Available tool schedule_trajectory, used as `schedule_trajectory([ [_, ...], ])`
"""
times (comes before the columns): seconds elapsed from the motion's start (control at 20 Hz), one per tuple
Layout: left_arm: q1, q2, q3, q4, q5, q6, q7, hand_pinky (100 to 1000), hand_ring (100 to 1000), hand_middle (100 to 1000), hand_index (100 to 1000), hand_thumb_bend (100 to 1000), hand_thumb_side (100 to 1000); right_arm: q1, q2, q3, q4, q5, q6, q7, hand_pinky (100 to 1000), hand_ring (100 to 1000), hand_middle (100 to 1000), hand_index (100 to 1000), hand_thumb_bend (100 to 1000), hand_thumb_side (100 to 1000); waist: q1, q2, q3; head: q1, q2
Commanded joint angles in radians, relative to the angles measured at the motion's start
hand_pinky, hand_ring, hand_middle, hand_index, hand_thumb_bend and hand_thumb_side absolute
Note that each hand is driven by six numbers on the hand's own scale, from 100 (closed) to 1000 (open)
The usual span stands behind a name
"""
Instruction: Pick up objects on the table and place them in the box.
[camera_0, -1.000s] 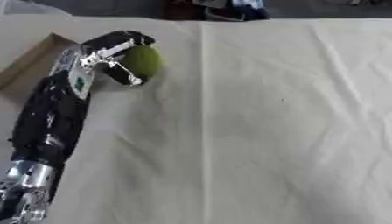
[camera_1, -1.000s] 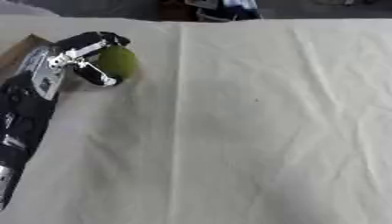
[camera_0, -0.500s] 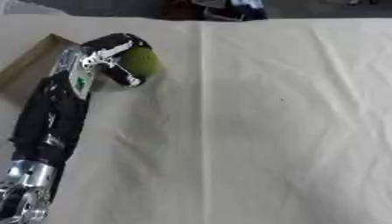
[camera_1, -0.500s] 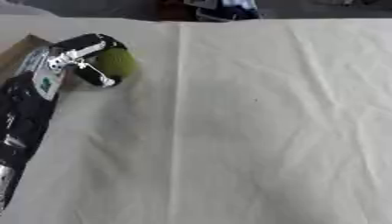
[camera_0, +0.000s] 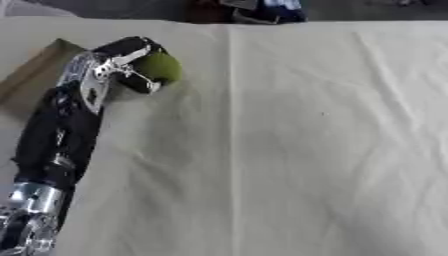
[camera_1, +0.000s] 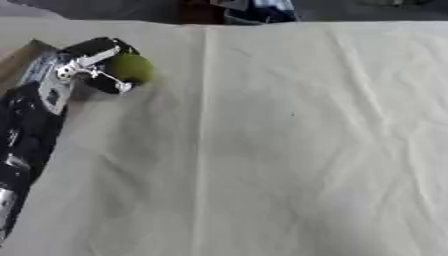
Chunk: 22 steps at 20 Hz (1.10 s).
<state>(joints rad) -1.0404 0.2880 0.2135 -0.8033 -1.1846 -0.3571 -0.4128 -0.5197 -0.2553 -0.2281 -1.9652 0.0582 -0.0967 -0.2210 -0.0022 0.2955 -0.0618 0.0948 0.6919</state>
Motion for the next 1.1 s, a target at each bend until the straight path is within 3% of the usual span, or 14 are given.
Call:
schedule_trajectory([
  [0.05, -0.022, 0.012, 0.001, -0.020, 0.018, 0.005, 0.024, 380, 575, 561, 733, 100, 100, -0.014, -0.012, -0.002, -0.018, -0.006, -0.003, 0.003, 729, 728, 611, 740, 100, 453, -0.001, -0.023, 0.000, 0.000, -0.011],
  [0.2, -0.025, 0.012, -0.001, -0.037, 0.011, 0.013, 0.080, 297, 485, 545, 686, 114, 100, -0.014, -0.011, 0.000, -0.017, -0.008, -0.003, 0.004, 729, 728, 611, 740, 100, 457, -0.001, -0.023, 0.000, 0.001, -0.009],
  [0.45, -0.026, 0.008, -0.009, -0.052, -0.019, -0.005, 0.172, 130, 337, 359, 486, 179, 100, -0.014, -0.012, 0.000, -0.017, -0.009, -0.004, 0.006, 729, 729, 611, 740, 100, 457, -0.001, -0.022, 0.001, 0.002, -0.006],
  [0.75, -0.031, 0.007, -0.015, -0.062, -0.032, -0.037, 0.215, 121, 333, 354, 460, 224, 100, -0.013, -0.011, 0.001, -0.016, -0.011, -0.004, 0.007, 729, 729, 611, 740, 100, 458, -0.001, -0.024, 0.002, 0.004, -0.004],
  [1.1, -0.040, 0.012, -0.002, -0.136, 0.002, -0.041, 0.235, 102, 318, 344, 448, 191, 100, -0.012, -0.011, 0.000, -0.017, -0.011, -0.004, 0.006, 729, 729, 611, 740, 100, 458, -0.002, -0.025, 0.003, 0.004, 0.000],
])
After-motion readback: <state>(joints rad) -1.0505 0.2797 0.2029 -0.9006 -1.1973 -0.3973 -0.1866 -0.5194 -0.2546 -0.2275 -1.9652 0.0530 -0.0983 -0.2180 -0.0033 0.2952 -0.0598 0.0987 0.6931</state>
